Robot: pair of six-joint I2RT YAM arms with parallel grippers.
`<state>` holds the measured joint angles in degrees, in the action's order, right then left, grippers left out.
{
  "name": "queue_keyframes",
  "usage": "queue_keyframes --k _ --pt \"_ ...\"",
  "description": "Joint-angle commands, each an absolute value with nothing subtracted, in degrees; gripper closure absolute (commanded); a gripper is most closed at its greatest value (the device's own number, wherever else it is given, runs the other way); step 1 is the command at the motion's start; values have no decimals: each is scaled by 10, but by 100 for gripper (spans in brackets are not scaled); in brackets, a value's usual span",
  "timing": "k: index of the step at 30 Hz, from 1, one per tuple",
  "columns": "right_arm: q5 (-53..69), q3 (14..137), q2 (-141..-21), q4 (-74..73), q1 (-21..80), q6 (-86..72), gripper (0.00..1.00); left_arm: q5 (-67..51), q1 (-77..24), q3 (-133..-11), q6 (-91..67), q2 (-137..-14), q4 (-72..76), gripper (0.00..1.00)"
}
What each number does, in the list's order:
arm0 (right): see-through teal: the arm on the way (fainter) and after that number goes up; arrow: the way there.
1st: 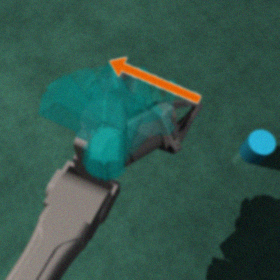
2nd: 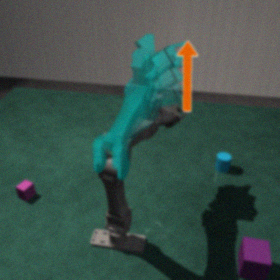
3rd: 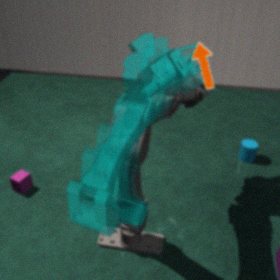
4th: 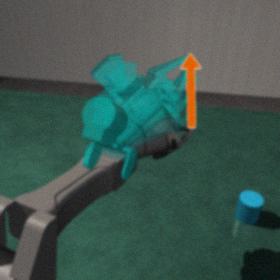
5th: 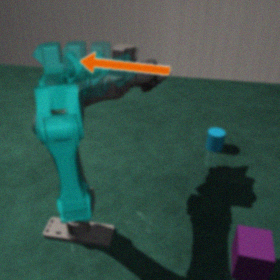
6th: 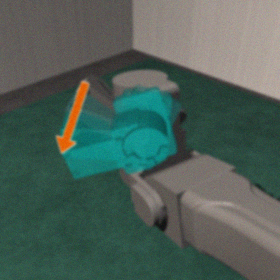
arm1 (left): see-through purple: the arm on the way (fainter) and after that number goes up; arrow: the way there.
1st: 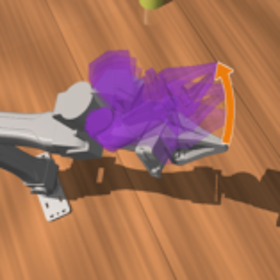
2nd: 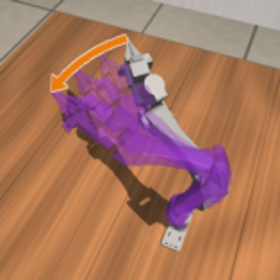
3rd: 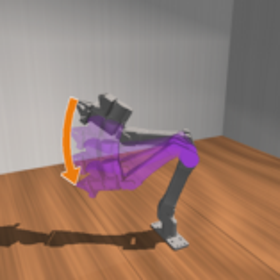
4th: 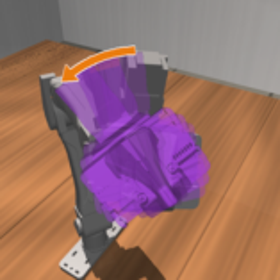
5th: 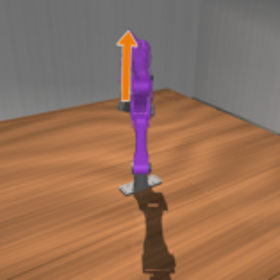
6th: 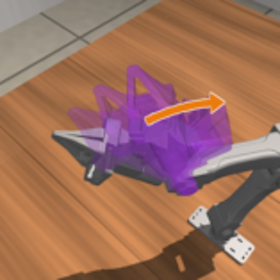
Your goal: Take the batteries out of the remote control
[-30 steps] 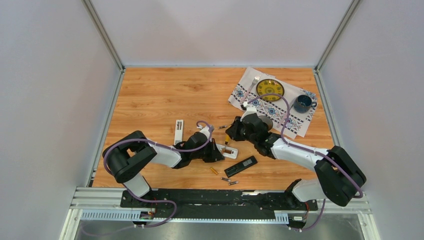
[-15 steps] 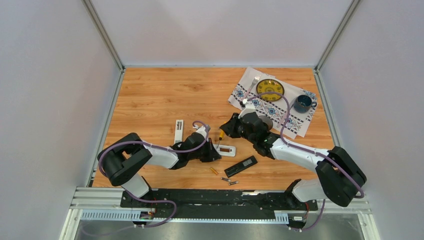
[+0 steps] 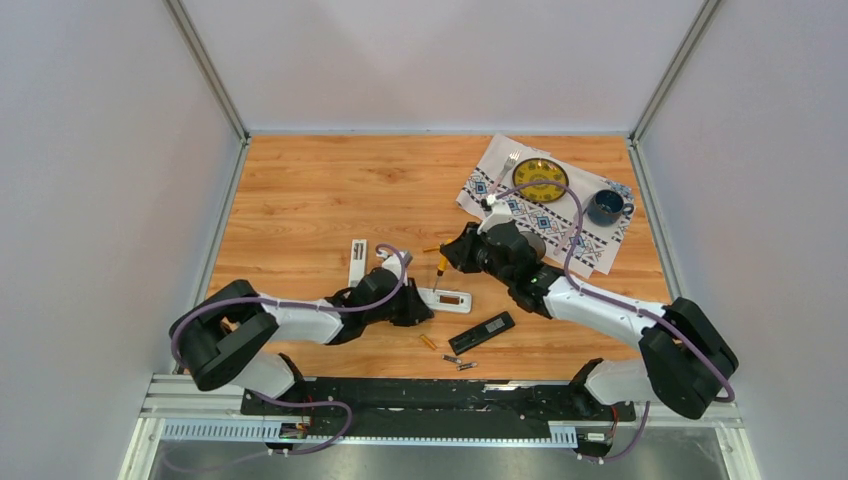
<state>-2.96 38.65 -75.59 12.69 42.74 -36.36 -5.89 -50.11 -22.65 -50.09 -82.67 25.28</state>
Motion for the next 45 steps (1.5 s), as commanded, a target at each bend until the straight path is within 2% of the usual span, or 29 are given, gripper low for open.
queue_keyframes --k 1,3,4,8,11,18,21,24,29,35,38,39,41,45 --pt "-32 410 -712 117 429 -345 100 -55 -499 -194 -478 -739 307 66" --pt "-26 411 -703 106 427 -339 100 -47 -499 -176 -475 -705 305 57" --pt "-24 412 -701 96 426 -337 100 -42 -499 -169 -469 -670 302 48" --pt "18 422 -702 75 422 -324 100 14 -497 -142 -457 -563 236 35" --pt "48 422 -709 74 423 -316 100 80 -495 -130 -459 -449 108 23" --pt "96 433 -733 81 424 -307 99 192 -494 -121 -454 -119 -125 11" --pt "119 452 -757 82 429 -307 99 213 -494 -129 -439 -27 -197 11" --pt "143 474 -790 81 435 -308 99 221 -494 -145 -432 15 -248 11" --pt "181 517 -858 83 449 -320 97 219 -494 -188 -414 -23 -297 11" --pt "185 564 -939 66 461 -331 91 217 -494 -249 -386 -142 -323 11" --pt "178 582 -970 52 462 -335 83 219 -494 -288 -373 -232 -345 11" --pt "176 589 -976 47 461 -334 77 221 -494 -298 -367 -249 -351 11" --pt "173 594 -993 42 461 -334 71 225 -494 -329 -360 -295 -369 11" --pt "153 593 -1003 40 461 -336 47 236 -494 -365 -345 -346 -382 11"
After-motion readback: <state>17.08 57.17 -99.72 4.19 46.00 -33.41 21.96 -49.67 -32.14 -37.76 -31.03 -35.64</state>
